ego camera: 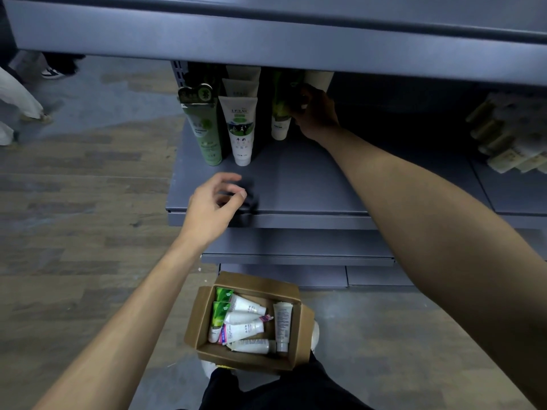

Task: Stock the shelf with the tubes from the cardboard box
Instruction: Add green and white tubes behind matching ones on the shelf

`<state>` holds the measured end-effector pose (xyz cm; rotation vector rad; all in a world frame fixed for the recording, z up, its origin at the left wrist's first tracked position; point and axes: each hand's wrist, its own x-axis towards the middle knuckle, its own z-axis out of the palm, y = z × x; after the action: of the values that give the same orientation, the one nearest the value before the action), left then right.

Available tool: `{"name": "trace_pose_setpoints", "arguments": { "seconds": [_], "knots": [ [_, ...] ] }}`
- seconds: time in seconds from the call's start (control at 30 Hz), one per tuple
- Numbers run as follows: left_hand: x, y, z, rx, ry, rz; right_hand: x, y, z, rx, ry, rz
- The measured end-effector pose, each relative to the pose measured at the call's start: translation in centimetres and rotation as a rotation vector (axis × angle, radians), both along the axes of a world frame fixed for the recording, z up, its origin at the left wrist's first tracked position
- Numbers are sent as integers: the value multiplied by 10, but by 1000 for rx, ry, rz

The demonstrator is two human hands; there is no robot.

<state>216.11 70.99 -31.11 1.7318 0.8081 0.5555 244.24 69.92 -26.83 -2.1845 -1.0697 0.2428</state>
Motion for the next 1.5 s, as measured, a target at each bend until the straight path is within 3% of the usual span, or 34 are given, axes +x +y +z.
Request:
{"name": "trace_pose_setpoints", "arguments": {
  "seconds": [0.43, 0.57, 0.73, 1.1, 1.5],
  "knots": [
    [-19, -3, 11, 5, -14, -6, -32, -27, 1, -288, 5, -78],
    [-19, -1, 18, 7, -25, -52, -52, -47, 12, -268, -28, -70],
    [-21, -2, 16, 0, -42, -154, -93, -85, -4, -80, 287, -152],
    [-39, -29, -2, 26, 61, -406, -164, -163, -19, -9, 294, -280],
    [-70, -100, -5, 87, 108, -281, -179, -232, -63, -45, 458, -159]
  ]
}}
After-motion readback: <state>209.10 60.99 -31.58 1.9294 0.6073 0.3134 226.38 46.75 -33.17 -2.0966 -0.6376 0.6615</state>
